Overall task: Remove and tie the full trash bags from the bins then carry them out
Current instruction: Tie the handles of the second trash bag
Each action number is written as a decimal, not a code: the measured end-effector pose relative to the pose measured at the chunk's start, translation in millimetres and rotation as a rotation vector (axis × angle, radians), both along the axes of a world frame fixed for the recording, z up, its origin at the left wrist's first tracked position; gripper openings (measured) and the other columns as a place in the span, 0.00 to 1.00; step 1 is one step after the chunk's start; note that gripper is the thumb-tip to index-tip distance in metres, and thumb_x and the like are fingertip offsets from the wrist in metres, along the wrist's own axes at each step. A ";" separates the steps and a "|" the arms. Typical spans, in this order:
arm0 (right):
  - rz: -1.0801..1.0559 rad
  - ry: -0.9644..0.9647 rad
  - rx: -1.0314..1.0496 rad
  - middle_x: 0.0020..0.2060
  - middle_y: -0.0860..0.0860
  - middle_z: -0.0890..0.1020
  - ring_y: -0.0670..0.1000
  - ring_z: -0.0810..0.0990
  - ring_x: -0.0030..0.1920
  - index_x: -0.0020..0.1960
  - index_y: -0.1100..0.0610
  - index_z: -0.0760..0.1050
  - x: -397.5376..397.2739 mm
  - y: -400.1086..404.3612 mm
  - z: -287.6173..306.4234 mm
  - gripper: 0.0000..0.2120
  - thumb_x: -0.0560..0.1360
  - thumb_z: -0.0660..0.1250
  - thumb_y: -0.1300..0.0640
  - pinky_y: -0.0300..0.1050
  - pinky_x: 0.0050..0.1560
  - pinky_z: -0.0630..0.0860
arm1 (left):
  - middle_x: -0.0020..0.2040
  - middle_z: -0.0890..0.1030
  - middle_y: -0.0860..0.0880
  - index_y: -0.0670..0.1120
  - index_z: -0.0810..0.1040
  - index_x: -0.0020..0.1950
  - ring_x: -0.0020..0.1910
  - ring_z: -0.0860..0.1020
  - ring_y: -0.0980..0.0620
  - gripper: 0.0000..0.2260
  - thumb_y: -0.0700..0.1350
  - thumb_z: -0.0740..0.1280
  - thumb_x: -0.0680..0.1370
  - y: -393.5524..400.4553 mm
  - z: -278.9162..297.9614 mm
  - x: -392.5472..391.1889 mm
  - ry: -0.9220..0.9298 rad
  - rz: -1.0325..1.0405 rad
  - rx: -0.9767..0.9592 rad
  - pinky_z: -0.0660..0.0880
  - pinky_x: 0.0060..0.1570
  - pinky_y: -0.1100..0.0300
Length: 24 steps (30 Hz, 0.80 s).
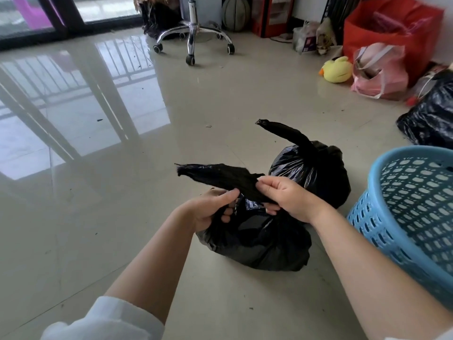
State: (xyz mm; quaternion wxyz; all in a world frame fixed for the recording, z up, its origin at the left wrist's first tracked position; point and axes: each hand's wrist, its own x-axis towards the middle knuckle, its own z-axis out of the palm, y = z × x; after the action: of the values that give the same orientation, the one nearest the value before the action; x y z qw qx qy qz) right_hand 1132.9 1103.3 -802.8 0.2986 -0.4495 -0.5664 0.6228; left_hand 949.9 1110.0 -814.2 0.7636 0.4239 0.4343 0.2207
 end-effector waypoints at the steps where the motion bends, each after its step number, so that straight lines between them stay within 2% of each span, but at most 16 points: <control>1: 0.059 -0.038 -0.007 0.25 0.48 0.66 0.41 0.62 0.19 0.42 0.59 0.74 -0.8 -1.2 1.6 0.12 0.79 0.54 0.61 0.32 0.23 0.65 | 0.33 0.64 0.49 0.43 0.69 0.40 0.22 0.67 0.61 0.14 0.50 0.53 0.80 -1.9 0.6 1.9 -0.032 -0.016 0.001 0.65 0.24 0.71; 3: 0.108 -0.124 -0.030 0.24 0.48 0.65 0.41 0.62 0.19 0.38 0.56 0.73 -0.8 -3.3 2.5 0.14 0.79 0.54 0.61 0.33 0.23 0.65 | 0.33 0.65 0.49 0.42 0.70 0.47 0.23 0.67 0.60 0.27 0.65 0.48 0.73 -4.2 1.0 4.1 -0.082 -0.052 0.003 0.67 0.27 0.71; 5: 0.114 -0.203 -0.071 0.23 0.49 0.64 0.41 0.61 0.18 0.35 0.55 0.70 0.4 -5.8 2.2 0.16 0.80 0.54 0.61 0.33 0.23 0.63 | 0.31 0.68 0.50 0.43 0.71 0.48 0.22 0.67 0.60 0.34 0.71 0.46 0.67 -3.4 0.4 5.8 -0.104 -0.037 0.014 0.67 0.27 0.71; 6: 0.116 -0.237 -0.093 0.23 0.50 0.64 0.41 0.61 0.18 0.35 0.55 0.70 1.2 -6.9 2.0 0.16 0.80 0.53 0.61 0.33 0.23 0.62 | 0.30 0.69 0.50 0.44 0.72 0.48 0.22 0.67 0.60 0.33 0.71 0.50 0.66 -2.4 0.3 6.5 -0.120 -0.006 0.010 0.66 0.26 0.71; 8: 0.138 -0.300 -0.127 0.24 0.50 0.63 0.40 0.60 0.17 0.34 0.54 0.71 2.2 -8.5 1.8 0.17 0.80 0.54 0.60 0.33 0.23 0.61 | 0.31 0.72 0.50 0.45 0.75 0.45 0.21 0.66 0.58 0.25 0.65 0.57 0.65 -1.9 0.3 9.2 -0.169 0.080 -0.033 0.64 0.22 0.69; 10: 0.177 -0.359 -0.149 0.24 0.50 0.62 0.41 0.60 0.18 0.31 0.53 0.69 2.6 -9.9 2.0 0.19 0.80 0.54 0.59 0.34 0.23 0.61 | 0.30 0.75 0.49 0.47 0.80 0.42 0.21 0.66 0.56 0.20 0.61 0.58 0.69 -1.9 0.2 10.7 -0.254 0.134 -0.066 0.63 0.20 0.68; 12: 0.206 -0.368 -0.186 0.24 0.50 0.62 0.41 0.60 0.19 0.29 0.52 0.68 3.8 -10.8 2.5 0.20 0.80 0.54 0.59 0.33 0.23 0.61 | 0.28 0.78 0.51 0.49 0.83 0.34 0.21 0.68 0.55 0.20 0.56 0.56 0.74 -2.6 1.3 10.5 -0.329 0.151 -0.078 0.64 0.20 0.69; 15: 0.171 -0.333 -0.222 0.25 0.50 0.64 0.41 0.61 0.19 0.31 0.53 0.70 7.9 -11.6 4.8 0.19 0.79 0.55 0.58 0.32 0.23 0.62 | 0.23 0.73 0.52 0.47 0.77 0.23 0.20 0.69 0.57 0.24 0.51 0.54 0.75 -5.0 4.4 9.9 -0.326 0.135 -0.102 0.64 0.18 0.70; 17: 0.102 -0.359 -0.170 0.25 0.52 0.65 0.43 0.62 0.19 0.28 0.53 0.71 11.6 -10.9 4.7 0.19 0.78 0.59 0.57 0.36 0.26 0.63 | 0.24 0.73 0.53 0.47 0.76 0.23 0.20 0.69 0.59 0.24 0.46 0.55 0.79 -6.1 5.4 11.2 -0.241 0.119 -0.087 0.63 0.17 0.70; 20: -0.068 -0.411 -0.068 0.21 0.53 0.67 0.47 0.65 0.19 0.23 0.53 0.69 16.4 -6.8 1.2 0.20 0.74 0.63 0.60 0.40 0.28 0.63 | 0.28 0.74 0.53 0.48 0.76 0.34 0.21 0.72 0.61 0.13 0.38 0.62 0.77 -6.0 4.0 14.4 0.045 0.078 0.116 0.68 0.20 0.70; 22: -0.129 -0.344 -0.083 0.20 0.53 0.70 0.48 0.69 0.20 0.29 0.58 0.72 17.2 -3.5 1.9 0.14 0.74 0.63 0.62 0.36 0.24 0.66 | 0.24 0.73 0.57 0.49 0.72 0.33 0.22 0.72 0.63 0.12 0.37 0.68 0.74 -3.9 3.9 17.2 0.227 0.004 0.289 0.69 0.26 0.71; 24: -0.168 -0.233 -0.136 0.21 0.48 0.77 0.43 0.76 0.22 0.33 0.60 0.74 16.8 -0.1 3.9 0.12 0.74 0.64 0.59 0.31 0.25 0.73 | 0.22 0.72 0.59 0.50 0.70 0.29 0.23 0.70 0.65 0.14 0.38 0.71 0.71 -3.3 4.5 21.0 0.378 -0.088 0.412 0.68 0.28 0.73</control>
State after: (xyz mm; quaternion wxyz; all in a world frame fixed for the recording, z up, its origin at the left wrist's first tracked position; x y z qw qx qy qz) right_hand 1149.8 1103.2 -798.8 0.2508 -0.5835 -0.5144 0.5762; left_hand 970.9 1106.7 -809.7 0.5757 0.6222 0.4961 0.1881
